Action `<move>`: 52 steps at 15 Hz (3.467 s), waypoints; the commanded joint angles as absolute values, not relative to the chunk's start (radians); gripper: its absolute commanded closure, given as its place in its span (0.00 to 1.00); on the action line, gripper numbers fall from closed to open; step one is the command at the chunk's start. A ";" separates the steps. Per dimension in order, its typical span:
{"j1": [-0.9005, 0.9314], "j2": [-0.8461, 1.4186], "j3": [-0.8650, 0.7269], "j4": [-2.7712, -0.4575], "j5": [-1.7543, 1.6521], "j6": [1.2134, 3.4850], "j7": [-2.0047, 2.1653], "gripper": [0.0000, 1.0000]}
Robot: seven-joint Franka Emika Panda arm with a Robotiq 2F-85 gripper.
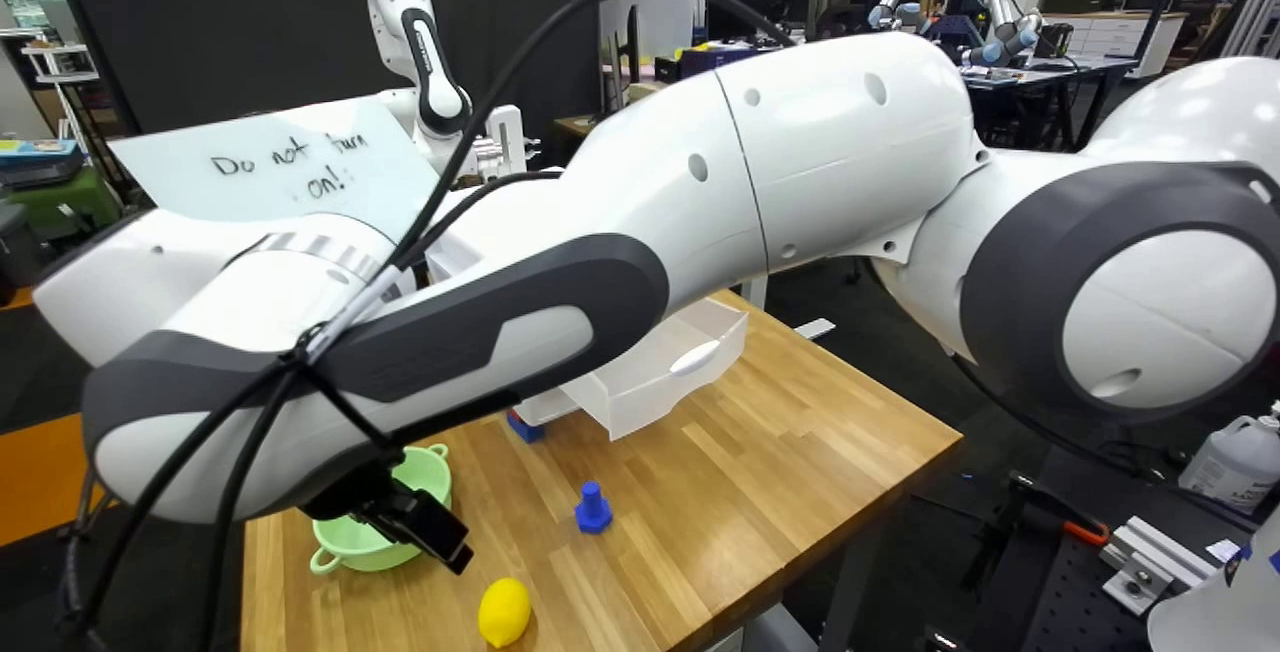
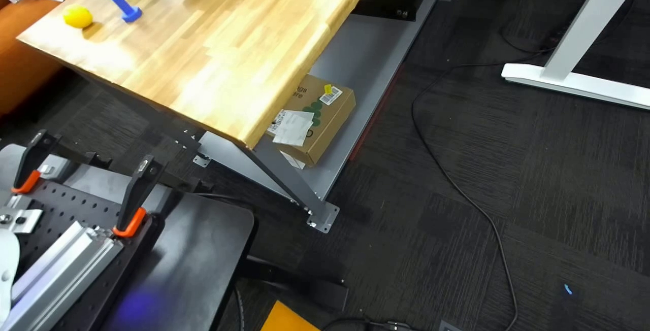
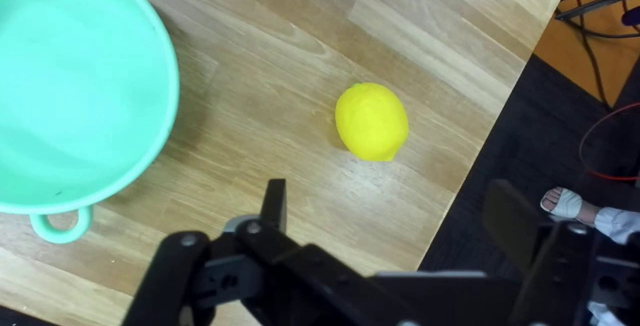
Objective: Pick up the lemon from the green pot then place it inside the open drawer
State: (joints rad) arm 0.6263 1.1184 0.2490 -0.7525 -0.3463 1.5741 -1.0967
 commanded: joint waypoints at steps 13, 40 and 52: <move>0.602 1.142 0.251 -0.765 -0.336 1.598 -1.081 0.00; 0.563 1.041 0.278 -1.076 -0.275 1.773 -0.897 0.00; 0.488 0.900 0.283 -1.343 -0.269 1.853 -0.849 0.00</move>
State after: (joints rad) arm 0.5148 0.9589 0.2723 -1.2590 -0.2825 1.8223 -0.8477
